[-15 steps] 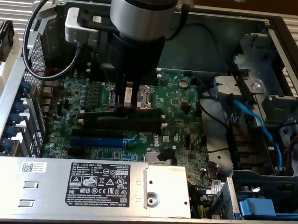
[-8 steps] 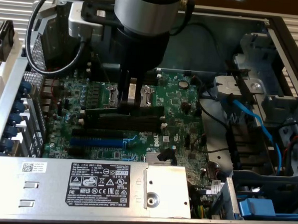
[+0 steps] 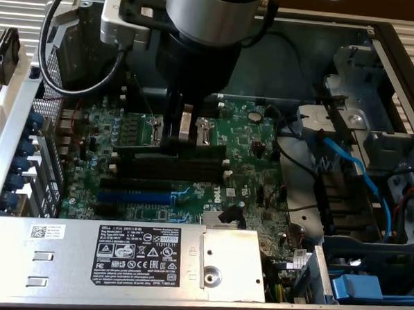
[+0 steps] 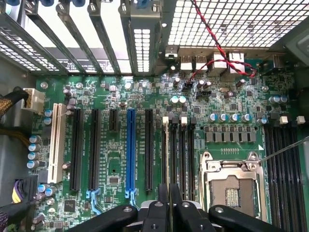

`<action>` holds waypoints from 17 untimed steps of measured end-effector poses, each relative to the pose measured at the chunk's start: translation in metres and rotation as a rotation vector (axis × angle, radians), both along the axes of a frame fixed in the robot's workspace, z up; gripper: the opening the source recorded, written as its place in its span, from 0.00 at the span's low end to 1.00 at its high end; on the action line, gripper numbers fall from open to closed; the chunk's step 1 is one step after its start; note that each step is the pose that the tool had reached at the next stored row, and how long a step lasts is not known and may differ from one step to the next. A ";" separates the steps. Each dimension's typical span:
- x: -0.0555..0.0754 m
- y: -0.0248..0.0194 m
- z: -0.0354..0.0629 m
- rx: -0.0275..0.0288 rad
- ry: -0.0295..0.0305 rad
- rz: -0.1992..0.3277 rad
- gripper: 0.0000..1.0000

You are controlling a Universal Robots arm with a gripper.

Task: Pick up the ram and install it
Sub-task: 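Insert the ram into the slot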

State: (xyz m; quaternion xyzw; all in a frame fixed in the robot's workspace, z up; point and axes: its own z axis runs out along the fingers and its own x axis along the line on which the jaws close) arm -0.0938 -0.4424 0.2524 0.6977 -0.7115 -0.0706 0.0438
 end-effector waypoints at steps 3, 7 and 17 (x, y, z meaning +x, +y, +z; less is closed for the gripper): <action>0.000 -0.0001 0.0001 -0.0002 0.0080 0.000 0.13; 0.004 -0.0001 -0.0001 0.0004 0.0161 0.000 0.13; 0.008 -0.0003 -0.0001 0.0004 0.0482 0.000 0.13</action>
